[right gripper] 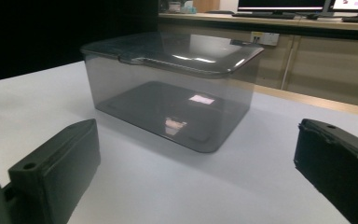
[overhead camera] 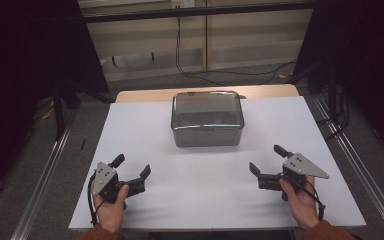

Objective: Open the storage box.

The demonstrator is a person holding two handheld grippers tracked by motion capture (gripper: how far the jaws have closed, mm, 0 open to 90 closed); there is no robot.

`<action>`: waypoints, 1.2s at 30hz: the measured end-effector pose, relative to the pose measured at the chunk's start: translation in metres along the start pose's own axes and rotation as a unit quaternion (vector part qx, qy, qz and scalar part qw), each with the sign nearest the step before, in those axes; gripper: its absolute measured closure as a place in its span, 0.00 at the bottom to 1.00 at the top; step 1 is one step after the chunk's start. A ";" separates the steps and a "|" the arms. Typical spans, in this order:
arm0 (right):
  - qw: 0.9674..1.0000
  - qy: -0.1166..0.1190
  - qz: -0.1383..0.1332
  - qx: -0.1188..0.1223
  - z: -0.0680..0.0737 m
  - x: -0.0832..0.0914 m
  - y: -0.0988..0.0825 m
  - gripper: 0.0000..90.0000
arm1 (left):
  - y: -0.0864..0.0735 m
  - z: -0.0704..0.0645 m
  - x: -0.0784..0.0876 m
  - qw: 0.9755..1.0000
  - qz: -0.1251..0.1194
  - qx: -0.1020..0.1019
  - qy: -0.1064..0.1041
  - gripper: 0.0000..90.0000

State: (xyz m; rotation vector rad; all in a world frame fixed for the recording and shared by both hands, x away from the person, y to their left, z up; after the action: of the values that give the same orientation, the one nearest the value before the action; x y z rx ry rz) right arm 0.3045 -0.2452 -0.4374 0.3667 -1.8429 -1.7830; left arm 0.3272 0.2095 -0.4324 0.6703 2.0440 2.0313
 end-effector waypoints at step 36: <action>0.998 0.036 -0.010 0.044 0.013 -0.066 0.035 0.01 | 0.000 -0.001 -0.003 1.000 -0.004 -0.006 0.003 0.02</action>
State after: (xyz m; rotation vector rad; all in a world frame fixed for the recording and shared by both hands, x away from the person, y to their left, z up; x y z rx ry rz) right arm 0.3570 -0.1957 -0.4154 0.4773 -1.8781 -1.6832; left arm 0.3288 0.2070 -0.4329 0.6552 2.0337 2.0414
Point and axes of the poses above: each handheld gripper's, and its own axes: x roughly backward along the jaws, y roughly out of its top, z roughly to its left, the point moved 2 cm from there along -x, roughly forward along the jaws, and after that the axes turned 6 degrees about y, right-handed, at the moved point
